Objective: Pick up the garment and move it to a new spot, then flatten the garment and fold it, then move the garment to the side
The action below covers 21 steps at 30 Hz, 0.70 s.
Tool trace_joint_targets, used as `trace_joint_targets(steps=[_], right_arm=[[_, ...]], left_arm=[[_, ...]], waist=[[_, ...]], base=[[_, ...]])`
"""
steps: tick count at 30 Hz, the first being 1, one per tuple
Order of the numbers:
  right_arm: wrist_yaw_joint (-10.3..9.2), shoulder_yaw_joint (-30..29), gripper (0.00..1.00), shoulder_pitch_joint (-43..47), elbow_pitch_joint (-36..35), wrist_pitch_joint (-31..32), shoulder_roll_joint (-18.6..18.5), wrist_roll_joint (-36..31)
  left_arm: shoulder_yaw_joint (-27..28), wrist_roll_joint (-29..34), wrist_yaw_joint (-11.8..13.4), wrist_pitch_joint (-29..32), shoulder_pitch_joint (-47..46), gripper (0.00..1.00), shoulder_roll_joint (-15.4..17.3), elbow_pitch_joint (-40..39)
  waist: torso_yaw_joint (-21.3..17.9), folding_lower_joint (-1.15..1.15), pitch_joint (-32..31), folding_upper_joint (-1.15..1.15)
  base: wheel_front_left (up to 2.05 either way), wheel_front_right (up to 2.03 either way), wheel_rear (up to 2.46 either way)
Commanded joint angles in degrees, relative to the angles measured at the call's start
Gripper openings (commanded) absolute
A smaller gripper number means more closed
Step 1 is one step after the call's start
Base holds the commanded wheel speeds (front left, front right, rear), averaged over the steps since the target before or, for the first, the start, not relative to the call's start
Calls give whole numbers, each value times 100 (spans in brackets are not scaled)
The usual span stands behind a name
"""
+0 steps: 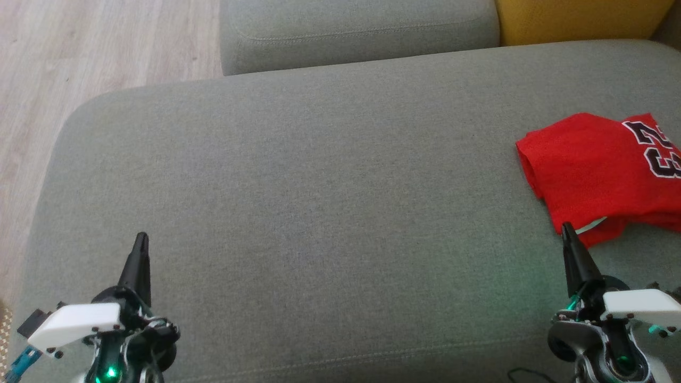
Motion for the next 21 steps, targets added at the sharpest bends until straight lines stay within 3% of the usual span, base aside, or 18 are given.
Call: trace_joint_targets(steps=[1, 21], right_arm=[[-1, 105, 0, -278, -189, 26, -86, 31], [-1, 105, 0, -279, -189, 25, -86, 31]], left_arm=[[197, -5, -43, 41, -309, 0, 73, -151], [247, 37, -43, 81, -312, 0, 37, -148]], waist=[[1, 0, 0, 0], [1, 0, 0, 0]], base=[[0, 0, 0], [0, 0, 0]])
